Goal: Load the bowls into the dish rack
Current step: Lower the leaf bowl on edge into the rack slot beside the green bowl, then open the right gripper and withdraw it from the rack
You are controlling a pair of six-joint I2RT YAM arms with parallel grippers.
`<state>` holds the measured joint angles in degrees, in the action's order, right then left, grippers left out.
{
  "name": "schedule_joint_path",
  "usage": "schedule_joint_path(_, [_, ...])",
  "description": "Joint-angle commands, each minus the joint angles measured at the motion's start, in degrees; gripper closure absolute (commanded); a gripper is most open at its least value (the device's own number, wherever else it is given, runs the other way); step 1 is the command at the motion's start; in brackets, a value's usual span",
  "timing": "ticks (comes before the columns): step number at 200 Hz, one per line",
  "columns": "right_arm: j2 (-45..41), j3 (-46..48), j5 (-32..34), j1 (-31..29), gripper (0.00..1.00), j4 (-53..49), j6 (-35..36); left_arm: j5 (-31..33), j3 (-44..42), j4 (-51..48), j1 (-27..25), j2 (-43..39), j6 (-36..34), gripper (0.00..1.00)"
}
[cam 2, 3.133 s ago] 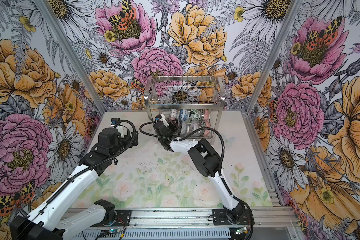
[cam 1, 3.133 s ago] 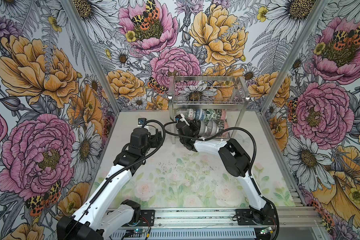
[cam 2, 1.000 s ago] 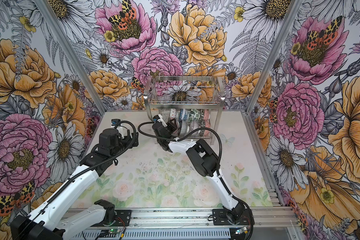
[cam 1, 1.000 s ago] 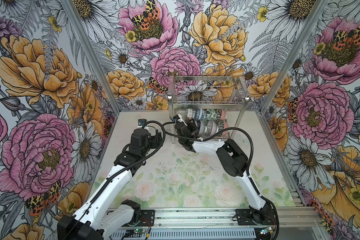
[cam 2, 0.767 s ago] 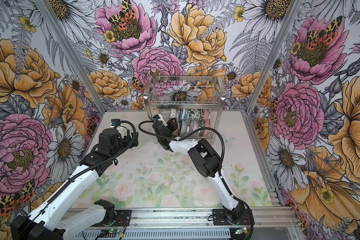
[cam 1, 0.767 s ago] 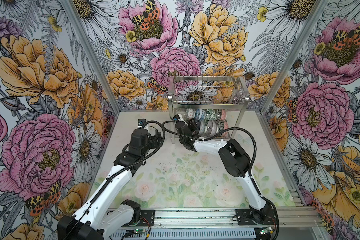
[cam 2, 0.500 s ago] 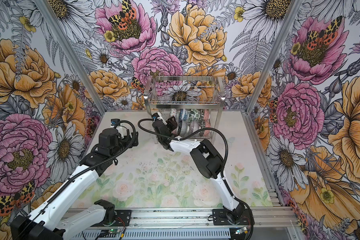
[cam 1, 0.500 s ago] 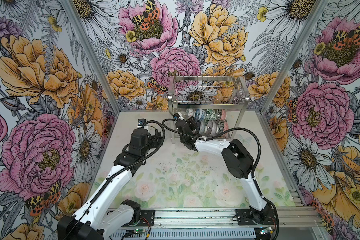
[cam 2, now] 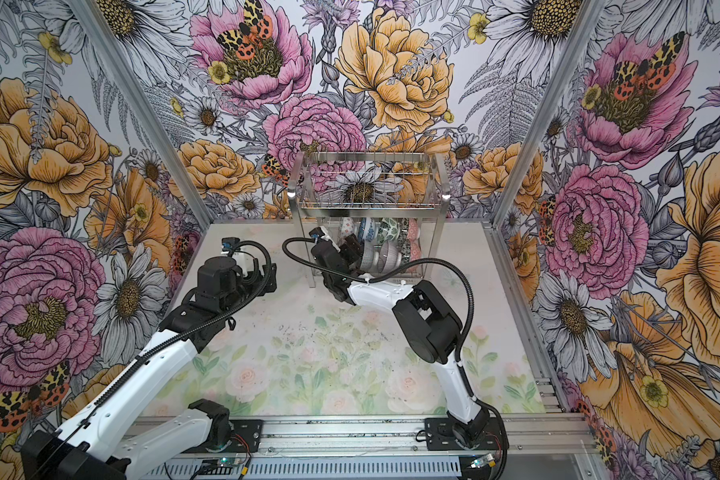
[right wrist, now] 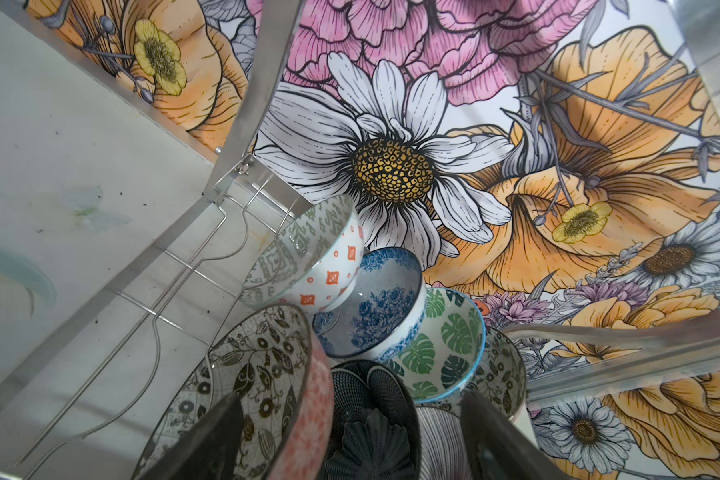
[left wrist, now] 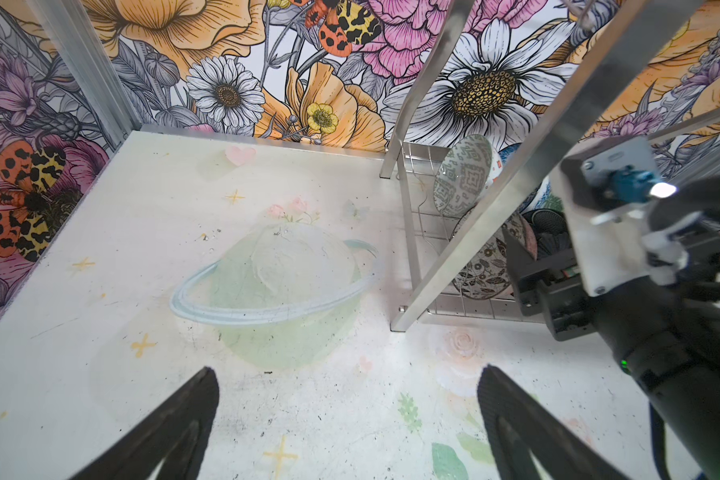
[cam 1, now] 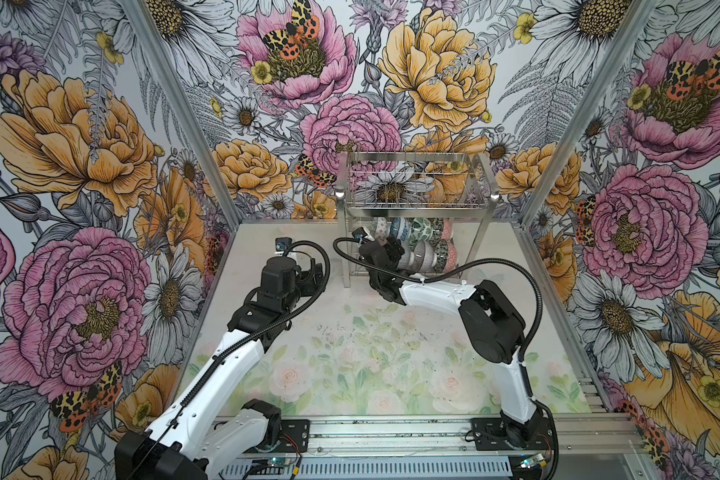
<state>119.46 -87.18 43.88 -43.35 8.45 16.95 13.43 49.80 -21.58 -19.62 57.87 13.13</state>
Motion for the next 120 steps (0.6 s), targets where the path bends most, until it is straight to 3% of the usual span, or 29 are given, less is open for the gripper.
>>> schedule_joint_path(1, [-5.9,2.7,-3.3,0.8,0.12,1.1,-3.9,-1.0,-0.8,1.7,0.6,-0.4,0.4,0.01])
schedule_joint_path(23, [-9.5,6.8,-5.4,1.5,0.00,2.1,-5.2,-0.7,-0.8,1.7,0.5,-0.3,0.1,0.01])
schedule_joint_path(120, [-31.9,29.4,-14.1,6.6,0.00,4.1,-11.1,5.1,-5.3,7.0,0.9,-4.7,0.5,0.01])
